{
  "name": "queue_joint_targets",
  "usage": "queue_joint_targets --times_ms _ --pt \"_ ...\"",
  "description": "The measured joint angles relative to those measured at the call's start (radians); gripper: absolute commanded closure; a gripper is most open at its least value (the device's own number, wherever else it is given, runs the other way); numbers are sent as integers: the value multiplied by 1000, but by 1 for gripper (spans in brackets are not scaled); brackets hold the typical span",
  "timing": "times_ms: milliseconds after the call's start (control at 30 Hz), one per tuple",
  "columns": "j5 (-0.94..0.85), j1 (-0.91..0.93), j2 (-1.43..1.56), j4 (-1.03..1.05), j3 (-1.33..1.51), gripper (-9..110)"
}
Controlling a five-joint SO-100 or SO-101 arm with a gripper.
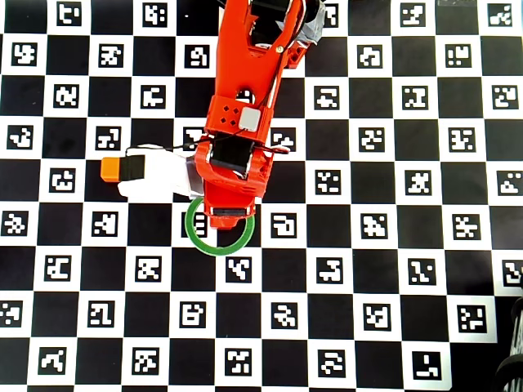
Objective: Grab the red cube then put it in the green circle then put the blue cube on top and finally the orange cube on top
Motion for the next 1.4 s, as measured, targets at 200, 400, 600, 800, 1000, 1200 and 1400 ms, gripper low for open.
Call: queue_joint_targets --times_ms 200,400,600,800,1000,1200,1400 --pt "-17 9 -2 -74 11 97" --pt "-57 25 -48 -104 28 98" --pt "-71 25 -66 -135 54 98" --pt "-71 25 -66 -150 63 98" --pt "-71 25 -66 -179 86 98" --pt "-71 35 -66 -189 91 98" --pt "-71 37 -66 -189 103 98"
